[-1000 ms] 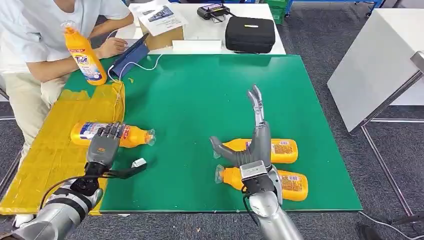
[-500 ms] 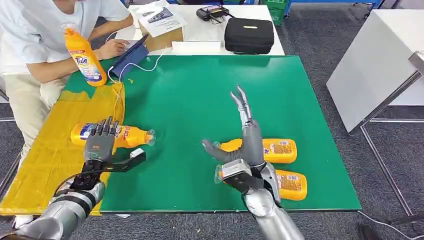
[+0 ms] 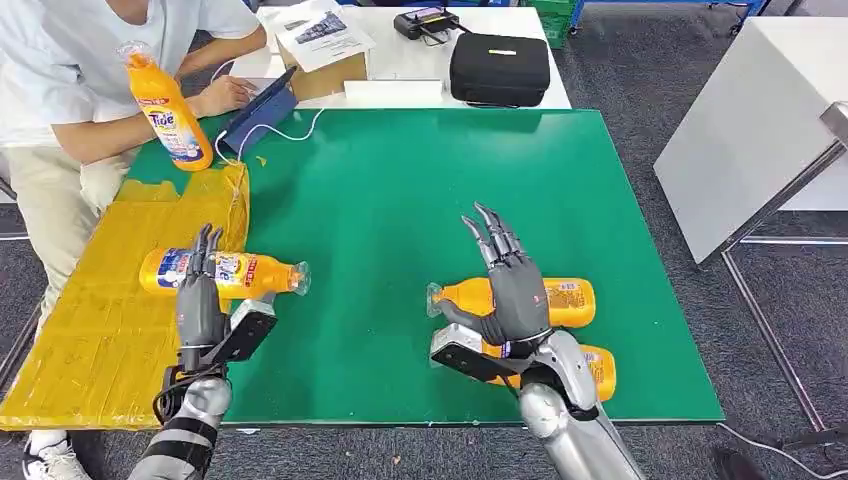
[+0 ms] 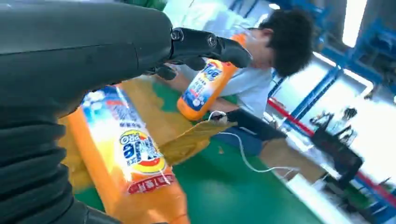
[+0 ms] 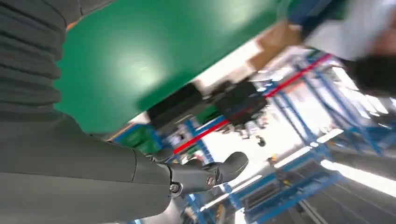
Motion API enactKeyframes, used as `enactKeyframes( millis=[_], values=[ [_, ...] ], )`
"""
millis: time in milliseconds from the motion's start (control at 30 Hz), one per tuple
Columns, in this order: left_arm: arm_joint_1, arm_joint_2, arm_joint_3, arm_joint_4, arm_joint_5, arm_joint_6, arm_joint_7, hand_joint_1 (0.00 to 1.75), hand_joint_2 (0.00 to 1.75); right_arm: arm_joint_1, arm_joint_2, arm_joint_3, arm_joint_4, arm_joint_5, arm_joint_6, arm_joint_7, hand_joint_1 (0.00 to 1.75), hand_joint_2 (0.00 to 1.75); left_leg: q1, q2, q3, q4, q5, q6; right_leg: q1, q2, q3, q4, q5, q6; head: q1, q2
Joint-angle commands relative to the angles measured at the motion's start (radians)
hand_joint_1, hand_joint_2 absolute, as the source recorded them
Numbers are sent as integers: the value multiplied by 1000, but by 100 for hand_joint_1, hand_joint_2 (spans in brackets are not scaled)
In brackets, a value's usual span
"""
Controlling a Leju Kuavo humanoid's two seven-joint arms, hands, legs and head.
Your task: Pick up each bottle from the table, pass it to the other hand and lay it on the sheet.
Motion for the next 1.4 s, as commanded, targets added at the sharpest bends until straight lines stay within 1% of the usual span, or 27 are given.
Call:
enactKeyframes(
  millis=[33, 67, 133, 167, 233, 267, 333, 367, 433, 500, 567, 633, 733, 767, 800, 833, 900, 933, 1000, 1100, 1133, 1167, 1200, 1300, 1333, 1367, 1400],
  values=[
    [181, -26, -130, -396, 127, -54, -10, 0, 175, -12, -74, -99, 138, 103, 9, 60, 0, 175, 1, -1, 1, 0, -1, 0, 0, 1, 2, -1, -1, 0, 0, 0],
    [181, -26, -130, -396, 127, -54, -10, 0, 175, -12, -74, -99, 138, 103, 9, 60, 0, 175, 2, -2, 3, 1, -3, -1, 1, 1, 6, -2, -3, 0, 0, 0],
    [181, -21, -132, -398, 128, -55, -8, 0, 175, -15, -69, -99, 142, 105, 12, 59, 0, 175, 0, -1, 0, 0, -1, 0, 0, 1, 1, -1, -1, 0, 0, 0],
    [181, -21, -132, -398, 128, -55, -8, 0, 175, -15, -69, -99, 142, 105, 12, 59, 0, 175, 1, -1, 2, 1, -3, -1, 0, 2, 4, -1, -2, -1, 0, 0],
    [177, -18, -130, -391, 130, -56, -8, 0, 175, -15, -67, -98, 141, 107, 13, 59, 0, 175, 0, -1, 0, 0, -1, -1, 0, 1, 2, -1, -1, 0, 0, 0],
    [177, -18, -130, -391, 130, -56, -8, 0, 175, -15, -67, -98, 141, 107, 13, 59, 0, 175, 1, -1, 3, 0, -3, -1, 0, 2, 4, -2, -2, -1, 0, 0],
    [177, -18, -130, -391, 130, -56, -8, 0, 175, -15, -67, -98, 141, 107, 13, 59, 0, 175, 0, -1, 0, 0, -1, -1, 0, 1, 2, -1, -1, 0, 0, 0],
    [177, -18, -130, -391, 130, -56, -8, 0, 175, -15, -67, -98, 141, 107, 13, 59, 0, 175, 1, -2, 3, 0, -3, -2, 0, 2, 5, -1, -2, -1, 0, 0],
    [178, -5, -158, -399, 190, -139, -9, 0, 175, -24, -78, -99, 157, 148, 36, 95, 0, 175, 1, -1, 3, 0, -3, -1, 1, 2, 5, -1, -2, -1, 0, 0],
    [187, -3, -192, -434, 264, -250, 3, 0, 175, -55, -101, -109, 219, 186, 81, 122, 0, 175, 1, -1, 2, 0, -2, -1, 1, 1, 4, -2, -2, 0, 0, 0],
    [189, -2, -217, -450, 321, -318, 6, 0, 175, -85, -113, -119, 287, 180, 118, 116, 0, 175, 1, -1, 3, 0, -3, -1, 1, 3, 5, -2, -2, -1, 0, 0],
    [186, -4, -228, -453, 339, -333, 5, 0, 175, -106, -112, -131, 334, 169, 115, 101, 0, 175, 1, -1, 3, 0, -3, -1, 1, 2, 6, -2, -2, 0, 0, 0],
    [168, -8, -242, -437, 346, -341, 9, 0, 175, -140, -109, -130, 394, 178, 121, 102, 0, 175, 0, -1, 0, 0, -1, 0, 0, 1, 2, -2, 0, 0, 0, 0],
    [163, -13, -242, -432, 347, -337, 11, 0, 175, -151, -105, -131, 418, 181, 124, 105, 0, 175, 0, -1, 2, 0, -2, -1, 0, 2, 4, -2, -1, 0, 0, 0],
    [154, -15, -243, -426, 358, -341, 14, 0, 175, -170, -103, -127, 453, 182, 134, 105, 0, 175, -1, -1, 0, 0, -1, 0, -1, 1, 2, -1, 0, 0, 0, 0],
    [150, -13, -246, -424, 365, -348, 15, 0, 175, -179, -103, -123, 470, 184, 138, 104, 0, 175, 0, -1, 3, 0, -2, -1, 0, 3, 5, -2, -1, -1, 0, 0],
    [140, -11, -250, -418, 363, -345, 19, 0, 175, -209, -97, -114, 531, 207, 134, 123, 0, 175, 0, 0, 1, 0, -1, -1, 0, 2, 2, -1, 0, 0, 0, 0],
    [137, -11, -251, -416, 364, -345, 19, 0, 175, -218, -88, -111, 553, 213, 132, 131, 0, 175, 0, -1, 3, 0, -2, -1, 0, 3, 5, -1, -1, -1, 0, 0],
    [131, -12, -248, -411, 370, -346, 20, 0, 175, -227, -76, -108, 577, 214, 139, 131, 0, 175, 0, -1, 1, 0, 0, -1, 0, 2, 2, -1, 0, 0, 0, 0],
    [118, -12, -250, -395, 375, -348, 21, 0, 175, -245, -66, -90, 634, 227, 137, 128, 0, 175, 1, 0, 4, 1, -2, -1, 1, 4, 6, -1, -1, -1, 0, 0],
    [112, -11, -253, -386, 376, -349, 22, 0, 175, -258, -63, -79, 667, 232, 150, 127, 0, 175, 1, 0, 3, 0, -1, -1, 0, 3, 5, -1, -1, 0, 0, 0],
    [109, -11, -254, -380, 377, -350, 22, 0, 175, -268, -65, -67, 690, 241, 158, 128, 0, 175, 0, 0, 1, 0, -1, 0, 0, 2, 3, -1, 0, 0, 0, 0],
    [106, -11, -255, -376, 381, -352, 23, 0, 175, -276, -64, -62, 708, 242, 165, 130, 0, 175, 1, 0, 4, 0, -2, -1, 1, 3, 6, -2, -1, -1, 0, 0],
    [105, -11, -253, -375, 389, -352, 22, 0, 175, -301, -67, -41, 767, 255, 187, 144, 0, 175, 0, 0, 3, 0, -1, 0, 0, 3, 5, -1, -1, 0, 0, 0],
    [105, -10, -252, -375, 393, -352, 22, 0, 175, -307, -67, -38, 781, 256, 194, 145, 0, 175, 0, -1, 1, 0, 0, 0, 0, 2, 3, -1, 0, 0, 0, 0],
    [105, -10, -252, -375, 393, -352, 22, 0, 175, -307, -67, -38, 781, 256, 194, 145, 0, 175, 1, 0, 4, 0, -2, -1, 0, 3, 6, -2, -1, 0, 0, 0],
    [104, -10, -252, -375, 393, -352, 22, 0, 175, -310, -68, -37, 785, 256, 194, 146, 0, 175, 0, -1, 3, 0, -1, 0, 0, 2, 5, -1, -1, 0, 0, 0]
  ],
)
